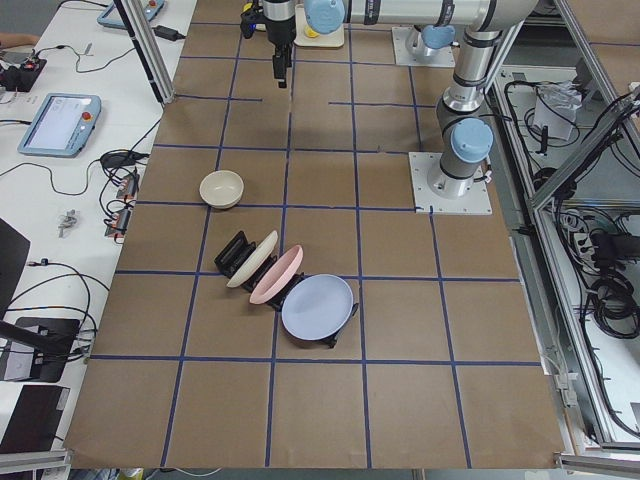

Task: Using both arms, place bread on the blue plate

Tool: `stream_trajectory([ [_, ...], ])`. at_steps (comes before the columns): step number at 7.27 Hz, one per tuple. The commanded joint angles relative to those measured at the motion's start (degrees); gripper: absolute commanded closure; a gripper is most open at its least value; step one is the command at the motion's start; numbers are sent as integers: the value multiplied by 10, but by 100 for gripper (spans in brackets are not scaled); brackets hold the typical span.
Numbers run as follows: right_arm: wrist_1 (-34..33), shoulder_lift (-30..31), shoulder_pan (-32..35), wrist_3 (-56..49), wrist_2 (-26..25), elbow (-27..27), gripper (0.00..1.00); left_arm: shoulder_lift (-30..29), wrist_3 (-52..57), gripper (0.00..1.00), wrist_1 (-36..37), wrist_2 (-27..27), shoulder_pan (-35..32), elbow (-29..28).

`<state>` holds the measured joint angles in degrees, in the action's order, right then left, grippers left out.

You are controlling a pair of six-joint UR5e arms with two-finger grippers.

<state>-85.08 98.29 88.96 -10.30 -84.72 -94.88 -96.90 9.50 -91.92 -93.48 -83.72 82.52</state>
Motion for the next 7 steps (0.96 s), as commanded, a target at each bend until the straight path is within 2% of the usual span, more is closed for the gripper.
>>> stream_trajectory([
  [1,0,1,2,-1,0,1,0,-1,89,0,-8,-14,177,-4],
  [2,0,1,2,-1,1,1,0,-11,188,0,-12,-14,249,1],
  [3,1,1,3,-1,1,1,0,-28,229,0,-15,-13,307,-9],
  [5,-1,1,3,-8,0,-6,0,-66,415,0,-5,-11,399,-34],
  [6,-4,-4,-11,-103,-3,-13,0,-92,455,0,-3,-10,461,-61],
  [7,-21,-3,-46,-223,-11,-28,0,-141,503,0,-2,-5,500,-101],
])
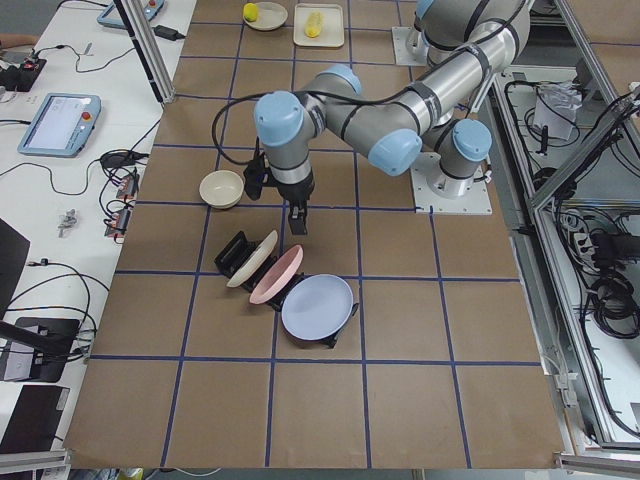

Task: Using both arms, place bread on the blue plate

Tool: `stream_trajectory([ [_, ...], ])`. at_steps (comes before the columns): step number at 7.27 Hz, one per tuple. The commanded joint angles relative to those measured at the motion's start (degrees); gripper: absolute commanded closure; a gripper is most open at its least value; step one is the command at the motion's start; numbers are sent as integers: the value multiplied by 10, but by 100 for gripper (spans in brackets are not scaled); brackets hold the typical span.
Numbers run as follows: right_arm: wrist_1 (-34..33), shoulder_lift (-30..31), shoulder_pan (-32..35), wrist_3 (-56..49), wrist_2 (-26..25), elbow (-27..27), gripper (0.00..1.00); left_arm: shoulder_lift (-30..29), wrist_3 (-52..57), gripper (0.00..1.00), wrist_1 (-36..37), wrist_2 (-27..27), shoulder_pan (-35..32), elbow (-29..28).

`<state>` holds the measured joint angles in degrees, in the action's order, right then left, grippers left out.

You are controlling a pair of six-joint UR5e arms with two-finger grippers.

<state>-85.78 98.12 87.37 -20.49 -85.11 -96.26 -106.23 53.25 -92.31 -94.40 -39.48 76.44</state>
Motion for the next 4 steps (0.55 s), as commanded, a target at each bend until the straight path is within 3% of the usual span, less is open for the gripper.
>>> stream_trajectory([
  [1,-33,1,-101,-226,-2,-51,0,-115,101,0,2,8,78,-103],
  [2,-127,-2,-159,-413,-1,-120,0,-182,127,0,-7,24,97,-176],
  [3,-242,-3,-204,-566,-1,-202,0,-227,130,0,-19,23,96,-205],
  [4,-337,-3,-244,-647,3,-271,0,-255,129,0,-19,20,86,-200],
])
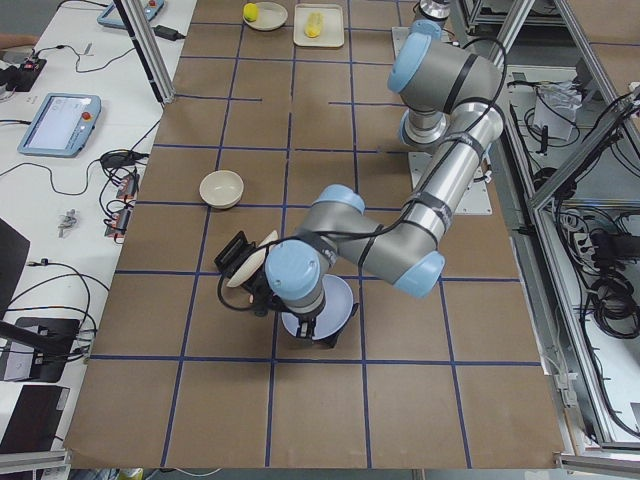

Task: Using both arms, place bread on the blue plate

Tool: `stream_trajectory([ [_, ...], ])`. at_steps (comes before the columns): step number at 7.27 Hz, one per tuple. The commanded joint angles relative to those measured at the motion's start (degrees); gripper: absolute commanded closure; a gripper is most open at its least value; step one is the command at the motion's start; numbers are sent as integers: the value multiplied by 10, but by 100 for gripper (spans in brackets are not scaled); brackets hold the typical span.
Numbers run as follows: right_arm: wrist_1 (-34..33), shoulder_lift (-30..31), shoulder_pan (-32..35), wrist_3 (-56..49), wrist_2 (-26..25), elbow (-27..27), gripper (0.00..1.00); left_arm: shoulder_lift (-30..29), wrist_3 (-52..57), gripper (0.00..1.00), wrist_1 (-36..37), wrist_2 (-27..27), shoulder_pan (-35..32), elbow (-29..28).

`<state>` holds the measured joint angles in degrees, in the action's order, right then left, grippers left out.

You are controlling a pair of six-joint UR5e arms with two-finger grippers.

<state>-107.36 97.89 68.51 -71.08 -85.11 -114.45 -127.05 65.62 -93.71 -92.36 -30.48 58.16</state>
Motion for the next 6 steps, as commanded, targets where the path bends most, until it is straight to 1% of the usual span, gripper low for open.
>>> stream_trajectory([
  [1,-183,-23,-68,-177,4,-109,0,-53,7,0,-5,0,-19,1],
  [3,-303,-144,-78,-265,5,-105,0,-59,13,0,6,2,-25,42],
  [4,-312,-156,-79,-267,5,-105,0,-72,20,0,42,3,-23,42],
  [5,-347,-160,-79,-272,5,-105,0,-72,28,0,49,4,-19,36],
  [6,-355,-178,-79,-273,5,-104,0,-68,28,0,50,4,-19,33],
])
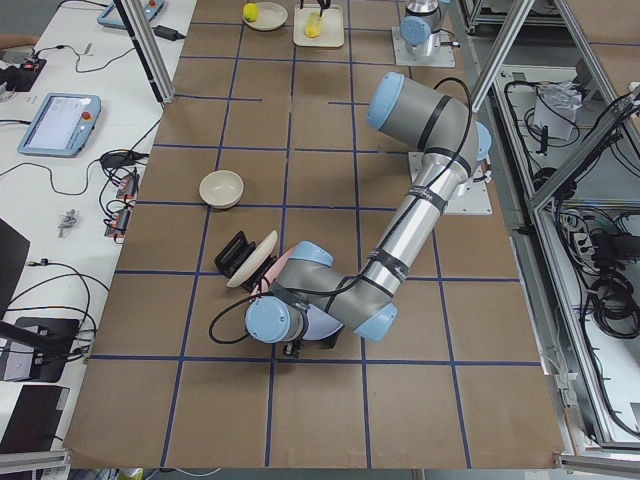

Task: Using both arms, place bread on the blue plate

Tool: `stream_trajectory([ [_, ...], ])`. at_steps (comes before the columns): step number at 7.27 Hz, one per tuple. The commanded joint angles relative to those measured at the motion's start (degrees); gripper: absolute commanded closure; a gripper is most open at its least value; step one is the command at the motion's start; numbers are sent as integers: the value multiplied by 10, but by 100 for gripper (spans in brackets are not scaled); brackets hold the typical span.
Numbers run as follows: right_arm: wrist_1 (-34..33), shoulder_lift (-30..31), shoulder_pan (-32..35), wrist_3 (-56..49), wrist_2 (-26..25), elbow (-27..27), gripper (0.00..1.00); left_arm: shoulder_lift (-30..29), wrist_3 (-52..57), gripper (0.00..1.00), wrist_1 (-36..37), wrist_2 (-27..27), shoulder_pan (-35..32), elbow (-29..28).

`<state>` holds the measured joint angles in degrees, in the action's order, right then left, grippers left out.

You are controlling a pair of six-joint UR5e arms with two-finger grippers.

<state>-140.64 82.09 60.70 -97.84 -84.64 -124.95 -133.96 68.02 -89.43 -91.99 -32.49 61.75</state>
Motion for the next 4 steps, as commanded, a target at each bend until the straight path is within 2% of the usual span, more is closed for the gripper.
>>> stream_trajectory([
  [1,-37,-36,-1,-5,2,-4,0,-8,4,0,10,0,2,2],
  [2,-39,-44,-1,-3,17,-19,0,-21,4,5,13,1,4,-6],
  [3,-41,-44,-1,3,11,-26,19,-23,4,15,13,0,4,-7],
  [4,-40,-43,-1,48,5,-28,70,-22,5,28,13,0,8,-8],
])
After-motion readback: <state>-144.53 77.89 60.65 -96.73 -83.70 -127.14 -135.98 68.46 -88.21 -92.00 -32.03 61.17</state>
